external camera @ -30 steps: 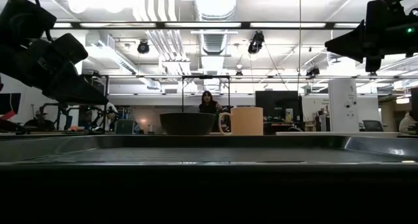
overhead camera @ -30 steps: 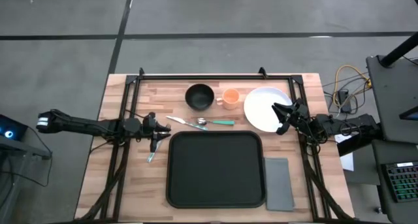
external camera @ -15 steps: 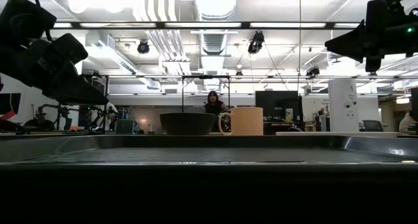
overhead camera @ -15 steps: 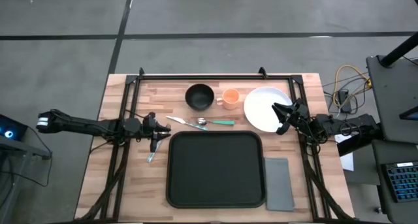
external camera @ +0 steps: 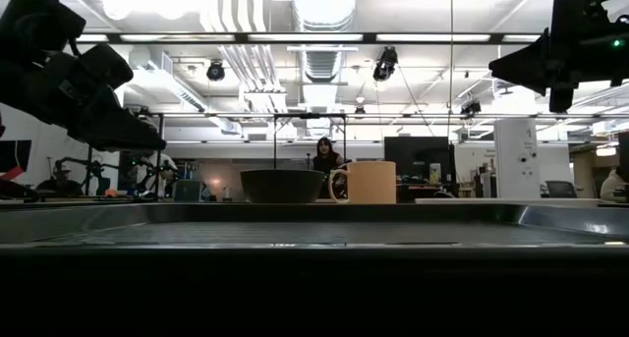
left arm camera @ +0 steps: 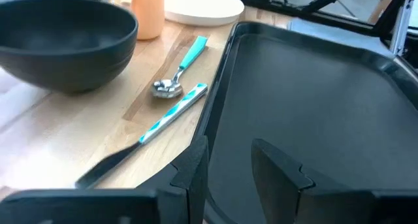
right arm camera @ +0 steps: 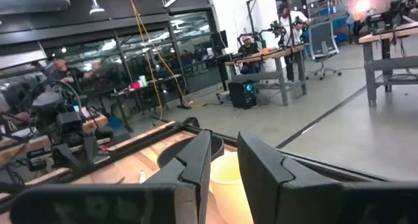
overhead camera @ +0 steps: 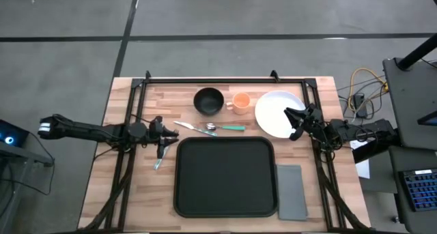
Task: Set up tray
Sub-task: Put the yellow mug on the top left corner of the black tray
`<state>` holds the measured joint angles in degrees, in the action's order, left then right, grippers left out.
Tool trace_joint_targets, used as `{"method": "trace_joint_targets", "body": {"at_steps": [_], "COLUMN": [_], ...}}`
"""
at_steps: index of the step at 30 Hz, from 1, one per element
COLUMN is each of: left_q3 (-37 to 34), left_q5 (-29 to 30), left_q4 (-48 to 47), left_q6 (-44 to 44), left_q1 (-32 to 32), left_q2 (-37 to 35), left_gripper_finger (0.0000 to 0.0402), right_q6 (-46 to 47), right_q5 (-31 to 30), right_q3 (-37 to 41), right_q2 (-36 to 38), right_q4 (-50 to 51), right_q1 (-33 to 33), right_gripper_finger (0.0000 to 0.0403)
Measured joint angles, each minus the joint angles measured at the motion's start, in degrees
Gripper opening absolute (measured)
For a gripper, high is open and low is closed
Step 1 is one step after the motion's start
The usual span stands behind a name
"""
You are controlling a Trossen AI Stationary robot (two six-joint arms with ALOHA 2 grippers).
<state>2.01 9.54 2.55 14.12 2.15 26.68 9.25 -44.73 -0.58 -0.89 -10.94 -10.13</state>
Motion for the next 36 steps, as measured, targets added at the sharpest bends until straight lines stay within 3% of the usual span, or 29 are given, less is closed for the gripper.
{"method": "trace_joint_targets", "body": {"at_steps": [5, 11, 15, 18, 22, 26, 32, 36], "left_q3": [2.1, 10.6, 17.9, 21.9, 25.2, 26.0, 25.8, 25.8], "left_q5": [1.2, 9.2, 15.1, 16.2, 16.1, 16.1, 16.0, 16.1], "left_q4": [0.1, -4.8, -10.1, -11.4, -11.3, -11.4, -11.4, -8.2], "left_q6": [-1.1, -2.9, -5.4, -6.8, -7.4, -6.3, -2.9, -2.6], "left_q1": [0.0, 0.0, 0.0, 0.0, 0.0, 0.0, 0.1, 0.1], "left_q2": [-0.1, 1.4, 4.4, 7.0, 10.4, 13.6, 17.9, 19.8], "left_gripper_finger": [0.0098, 0.0098, 0.0098, 0.0098, 0.0098, 0.0098, 0.0098, 0.0098], "right_q6": [-2.7, -6.5, -9.2, -9.9, -11.6, -5.9, 3.5, 5.7], "right_q5": [0.2, 0.3, -4.0, -10.2, -11.0, -6.5, 11.8, 14.7], "right_q3": [-0.2, -8.5, -19.4, -28.6, -40.4, -52.2, -64.7, -67.9], "right_q2": [0.0, -4.3, -13.6, -23.5, -36.8, -49.0, -66.0, -75.7], "right_q4": [-0.5, 0.8, 7.0, 11.3, 16.6, 28.6, 42.2, 44.0], "right_q1": [0.0, 0.0, 0.1, 0.6, 5.1, 13.3, 27.9, 31.7], "right_gripper_finger": [0.0068, 0.0068, 0.0078, 0.0098, 0.0127, 0.0149, 0.0170, 0.0175]}}
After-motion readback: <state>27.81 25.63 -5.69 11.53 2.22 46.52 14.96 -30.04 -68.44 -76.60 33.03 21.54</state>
